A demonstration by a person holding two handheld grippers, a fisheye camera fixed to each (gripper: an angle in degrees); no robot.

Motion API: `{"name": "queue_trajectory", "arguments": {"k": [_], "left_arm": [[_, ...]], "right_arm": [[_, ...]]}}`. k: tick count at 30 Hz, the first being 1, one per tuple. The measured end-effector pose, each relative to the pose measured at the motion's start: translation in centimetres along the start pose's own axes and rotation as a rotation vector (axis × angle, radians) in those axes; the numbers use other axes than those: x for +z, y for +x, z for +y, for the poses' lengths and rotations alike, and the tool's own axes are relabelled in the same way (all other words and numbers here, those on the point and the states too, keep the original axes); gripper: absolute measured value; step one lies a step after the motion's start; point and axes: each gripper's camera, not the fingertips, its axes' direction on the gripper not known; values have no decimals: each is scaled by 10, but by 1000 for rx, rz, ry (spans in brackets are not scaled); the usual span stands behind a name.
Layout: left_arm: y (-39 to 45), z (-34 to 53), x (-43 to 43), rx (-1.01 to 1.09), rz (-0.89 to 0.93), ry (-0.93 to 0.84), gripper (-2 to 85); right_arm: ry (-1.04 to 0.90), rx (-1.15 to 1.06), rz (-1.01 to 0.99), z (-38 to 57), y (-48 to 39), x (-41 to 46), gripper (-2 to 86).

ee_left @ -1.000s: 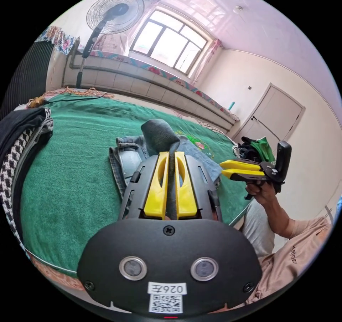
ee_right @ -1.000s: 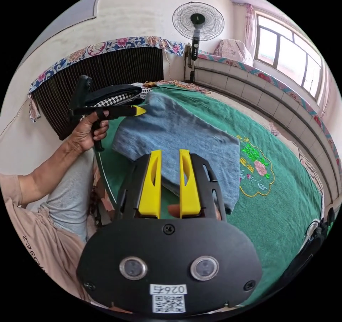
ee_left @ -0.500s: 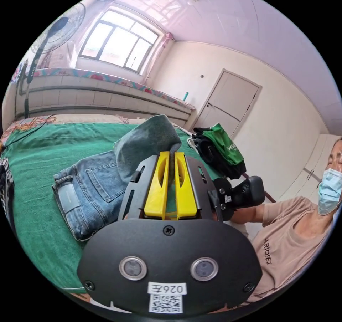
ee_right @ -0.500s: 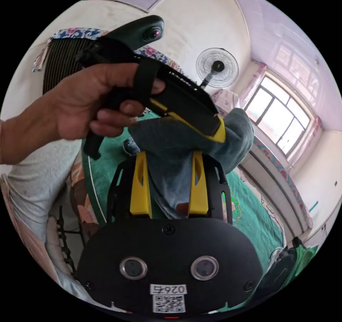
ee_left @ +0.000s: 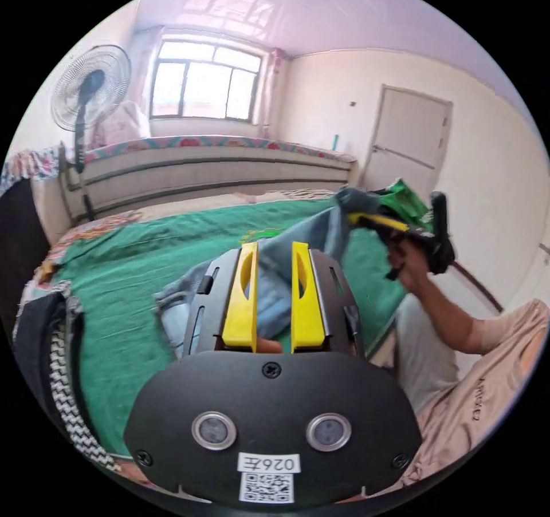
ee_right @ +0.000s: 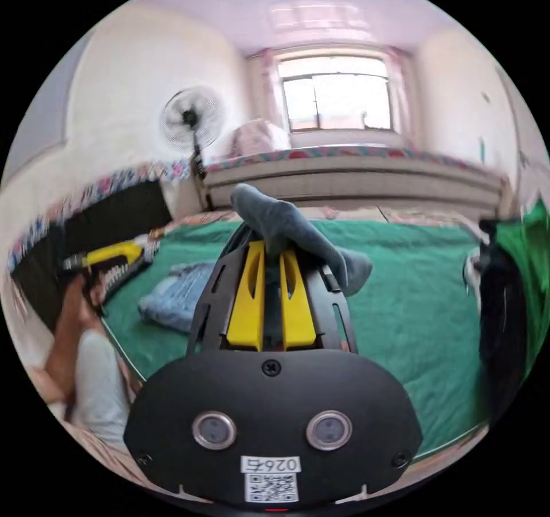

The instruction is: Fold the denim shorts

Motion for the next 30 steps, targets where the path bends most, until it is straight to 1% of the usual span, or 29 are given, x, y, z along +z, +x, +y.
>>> {"name": "queue_trajectory", "arguments": {"k": [1,2,3,5,6,7,8,9,10,11,12,13,14,15,16,17,18,20,21,22,23,24,25,26,27,28,29,30], "left_arm": [[-17,1,6,-22,-123,-51,102],[-26,2,11,-36,-172,-79,105],[-43,3,23,-53,-231,-138,112],[-69,6,46,-92,-235,-234,127],[-84,8,67,-115,-191,-305,139],[-99,10,93,-153,-107,-378,179],[-105,11,108,-167,-59,-424,199],[-114,13,144,-190,54,-542,222],[-121,13,170,-226,119,-622,233],[-120,8,170,-223,76,-611,232],[-115,-5,172,-166,56,-621,218],[-108,-12,180,-107,89,-656,191],[-106,-14,183,-92,75,-667,184],[-102,-18,185,-48,77,-666,170],[-101,-19,180,-24,84,-627,149],[-102,-18,178,-20,84,-609,139],[-107,-15,171,-36,104,-555,121],[-129,-17,149,-126,200,-425,89],[-147,-22,132,-188,318,-317,75],[-160,-26,113,-221,362,-221,69],[-164,-28,102,-229,345,-174,68],[-173,-30,80,-240,266,-108,65],[-182,-29,61,-251,168,-80,68],[-187,-27,54,-266,120,-74,69],[-200,-19,45,-317,33,-71,83],[-215,-9,44,-379,-20,-99,100],[-223,-3,45,-413,-33,-125,109],[-239,10,50,-489,-40,-171,125]], "right_arm": [[28,179,-14,-35,52,-19,0],[67,361,-23,-60,102,-40,2],[85,441,-24,-69,123,-50,3],[130,732,-35,-95,192,-84,12],[134,784,-34,-101,202,-90,14],[129,855,-22,-114,214,-102,17],[99,893,10,-132,216,-111,19],[84,894,17,-142,214,-114,19],[85,872,-2,-163,206,-120,20],[80,844,-2,-185,194,-125,19],[70,824,11,-196,186,-127,19],[47,781,43,-218,170,-130,17],[32,743,64,-237,153,-134,14],[28,729,66,-244,146,-135,13],[31,706,58,-256,129,-138,9],[44,680,41,-266,111,-142,3],[50,663,31,-271,101,-143,1],[96,553,-18,-287,51,-151,-2],[116,518,-37,-290,36,-153,-3],[155,450,-81,-294,10,-159,-2],[171,392,-114,-296,-15,-163,-1],[168,372,-116,-297,-26,-164,1],[142,367,-83,-295,-44,-164,6],[91,414,-2,-287,-55,-161,15],[57,453,46,-282,-59,-157,17],[-2,539,123,-268,-63,-150,18],[11,621,199,-251,-69,-153,25],[46,645,225,-242,-75,-160,28]]}}
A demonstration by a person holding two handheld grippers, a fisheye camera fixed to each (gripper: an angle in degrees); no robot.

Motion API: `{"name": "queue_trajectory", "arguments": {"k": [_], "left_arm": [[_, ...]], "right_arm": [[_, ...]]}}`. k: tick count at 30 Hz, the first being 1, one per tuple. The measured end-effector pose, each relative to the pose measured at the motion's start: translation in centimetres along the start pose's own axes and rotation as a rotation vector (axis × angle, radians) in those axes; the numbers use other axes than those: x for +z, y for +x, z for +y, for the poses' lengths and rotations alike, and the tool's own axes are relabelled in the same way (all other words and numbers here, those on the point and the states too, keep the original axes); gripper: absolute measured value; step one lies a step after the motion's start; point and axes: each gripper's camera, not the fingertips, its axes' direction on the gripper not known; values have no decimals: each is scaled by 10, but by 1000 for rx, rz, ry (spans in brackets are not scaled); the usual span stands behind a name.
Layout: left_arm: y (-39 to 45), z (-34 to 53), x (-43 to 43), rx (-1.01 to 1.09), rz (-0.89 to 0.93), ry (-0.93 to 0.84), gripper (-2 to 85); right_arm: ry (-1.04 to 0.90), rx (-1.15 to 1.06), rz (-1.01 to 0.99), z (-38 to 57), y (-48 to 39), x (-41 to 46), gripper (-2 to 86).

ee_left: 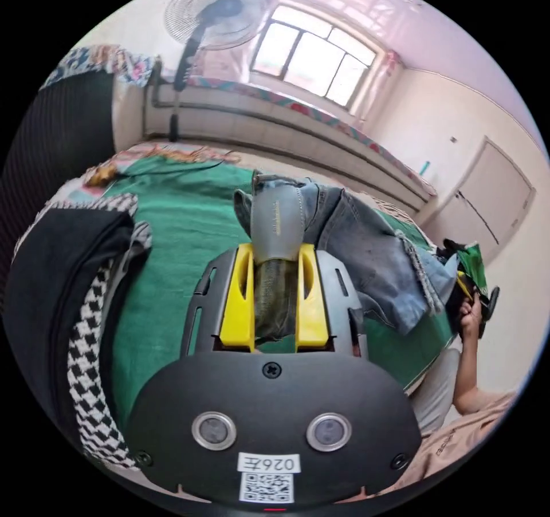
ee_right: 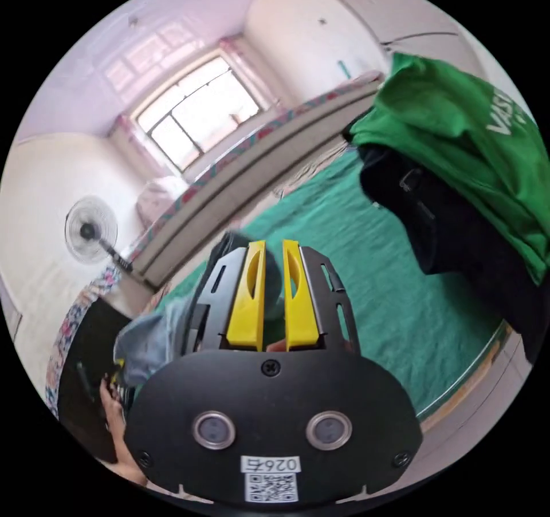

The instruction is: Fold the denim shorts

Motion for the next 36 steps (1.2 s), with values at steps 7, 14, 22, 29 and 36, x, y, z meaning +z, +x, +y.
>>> {"name": "queue_trajectory", "arguments": {"k": [7,14,22,29,36], "left_arm": [[-36,25,-6,-189,187,163,124],[51,12,90,110,198,-204,130],[123,42,136,309,-144,-230,62],[94,41,126,193,33,-213,7],[67,55,42,32,-119,115,-4]], "right_arm": [[143,-435,12,183,-125,-34,34],[-207,-1180,-110,469,-290,55,55],[-565,-1261,48,622,-305,129,24],[-610,-891,-45,519,-293,107,-15],[-165,-549,-73,336,-231,-21,-15]]}}
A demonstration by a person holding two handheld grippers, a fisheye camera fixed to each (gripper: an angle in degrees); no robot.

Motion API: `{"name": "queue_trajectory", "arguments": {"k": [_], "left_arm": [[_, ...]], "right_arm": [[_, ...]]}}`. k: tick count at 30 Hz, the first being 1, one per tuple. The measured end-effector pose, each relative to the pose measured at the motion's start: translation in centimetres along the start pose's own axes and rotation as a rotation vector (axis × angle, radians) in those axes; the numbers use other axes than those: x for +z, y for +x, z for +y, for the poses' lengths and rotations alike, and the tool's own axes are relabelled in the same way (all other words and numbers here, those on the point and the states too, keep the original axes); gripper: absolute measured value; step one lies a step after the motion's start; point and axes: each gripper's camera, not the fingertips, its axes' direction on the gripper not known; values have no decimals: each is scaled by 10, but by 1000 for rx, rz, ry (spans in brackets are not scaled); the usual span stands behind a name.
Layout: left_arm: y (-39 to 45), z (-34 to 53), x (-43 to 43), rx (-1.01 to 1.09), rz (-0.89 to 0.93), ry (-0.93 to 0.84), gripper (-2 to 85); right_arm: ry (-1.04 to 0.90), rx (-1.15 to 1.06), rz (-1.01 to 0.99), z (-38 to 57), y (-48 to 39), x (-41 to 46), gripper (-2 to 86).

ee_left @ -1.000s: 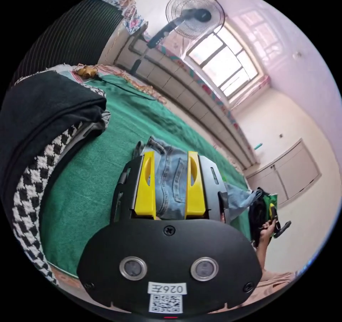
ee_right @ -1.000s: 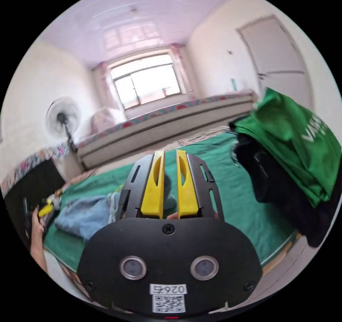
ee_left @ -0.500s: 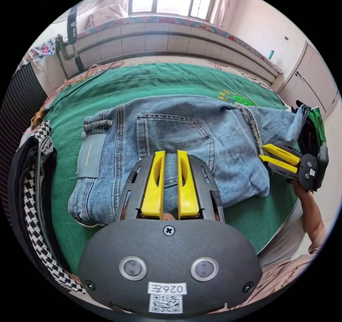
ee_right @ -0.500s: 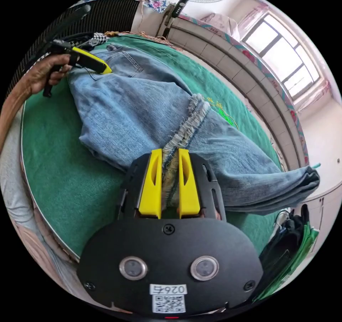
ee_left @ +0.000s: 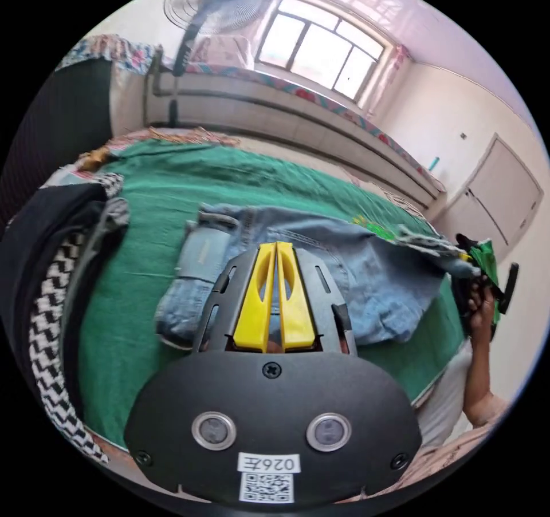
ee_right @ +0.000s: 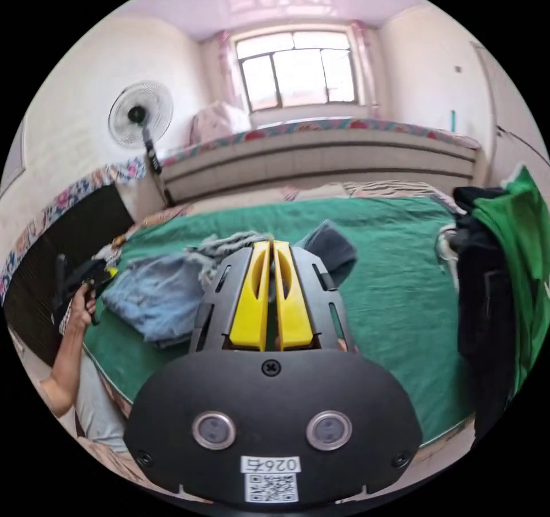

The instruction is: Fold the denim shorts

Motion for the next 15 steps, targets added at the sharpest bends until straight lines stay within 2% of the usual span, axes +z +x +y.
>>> {"name": "queue_trajectory", "arguments": {"k": [3,5,8,10,12,14,15], "left_arm": [[-15,2,-30,-33,-91,87,0],[-16,-1,-32,6,-96,62,13],[-12,-6,-7,53,-99,-40,91],[-1,-10,24,101,-74,-136,132],[14,-12,50,159,-74,-221,162],[33,-10,78,202,-79,-300,192],[48,-5,92,235,-150,-317,195]], "right_arm": [[189,159,231,-16,64,-73,-12],[350,292,430,-19,112,-135,-10],[421,440,512,-8,166,-184,-6],[437,445,420,-7,173,-192,2],[411,308,267,-28,151,-187,26],[300,22,167,-66,85,-159,57],[280,-36,141,-72,67,-149,65]]}}
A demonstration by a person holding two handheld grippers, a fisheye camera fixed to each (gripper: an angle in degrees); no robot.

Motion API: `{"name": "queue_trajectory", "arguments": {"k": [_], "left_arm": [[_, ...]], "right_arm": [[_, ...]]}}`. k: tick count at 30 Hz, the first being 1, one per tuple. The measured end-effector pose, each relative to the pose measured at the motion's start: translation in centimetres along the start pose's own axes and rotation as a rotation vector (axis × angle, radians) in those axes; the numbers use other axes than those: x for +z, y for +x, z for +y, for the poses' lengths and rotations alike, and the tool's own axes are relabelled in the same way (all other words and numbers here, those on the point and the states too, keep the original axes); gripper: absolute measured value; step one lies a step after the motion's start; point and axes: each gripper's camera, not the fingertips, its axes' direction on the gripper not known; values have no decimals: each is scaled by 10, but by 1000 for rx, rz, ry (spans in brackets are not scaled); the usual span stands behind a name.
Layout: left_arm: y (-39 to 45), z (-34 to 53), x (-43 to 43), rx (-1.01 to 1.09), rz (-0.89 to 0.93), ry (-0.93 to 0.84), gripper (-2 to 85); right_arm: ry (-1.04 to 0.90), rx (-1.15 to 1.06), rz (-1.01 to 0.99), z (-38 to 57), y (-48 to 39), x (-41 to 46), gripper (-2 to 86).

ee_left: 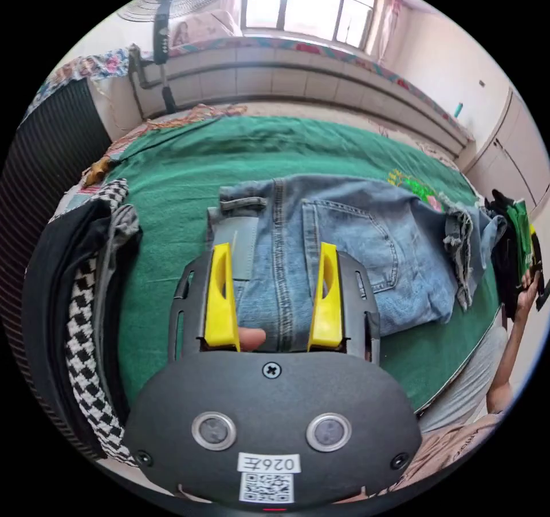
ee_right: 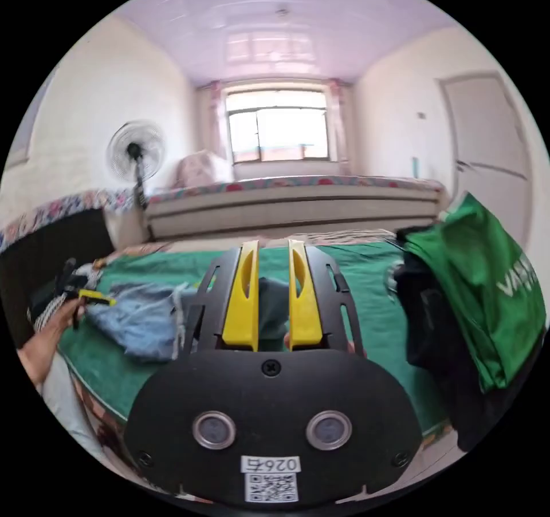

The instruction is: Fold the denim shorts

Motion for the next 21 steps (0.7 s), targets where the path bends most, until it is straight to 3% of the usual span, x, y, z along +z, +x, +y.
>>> {"name": "queue_trajectory", "arguments": {"k": [1,3,4,5,6,8,9,13,16,21], "left_arm": [[20,-1,3,52,-88,4,183],[42,0,1,118,-13,8,125],[49,1,3,87,-32,19,63],[54,3,2,111,-64,30,59],[60,3,2,156,-97,35,49],[60,2,0,184,-93,32,22],[55,1,-2,185,-74,31,15],[13,3,-15,64,110,96,1],[-20,11,-29,-24,261,165,-1],[-49,24,-54,-74,352,246,-3]], "right_arm": [[-36,-82,-92,-3,-36,18,83],[-140,-169,-274,-3,-87,54,108],[-258,-238,-378,2,-122,86,117],[-411,-348,-406,13,-159,123,117],[-494,-417,-378,21,-176,142,113],[-812,-770,-117,70,-217,209,45],[-829,-841,-107,76,-219,214,30],[-754,-699,-91,-26,-147,208,-12],[-525,-365,-99,-150,-16,175,-15],[-148,23,138,-277,206,90,-14]]}}
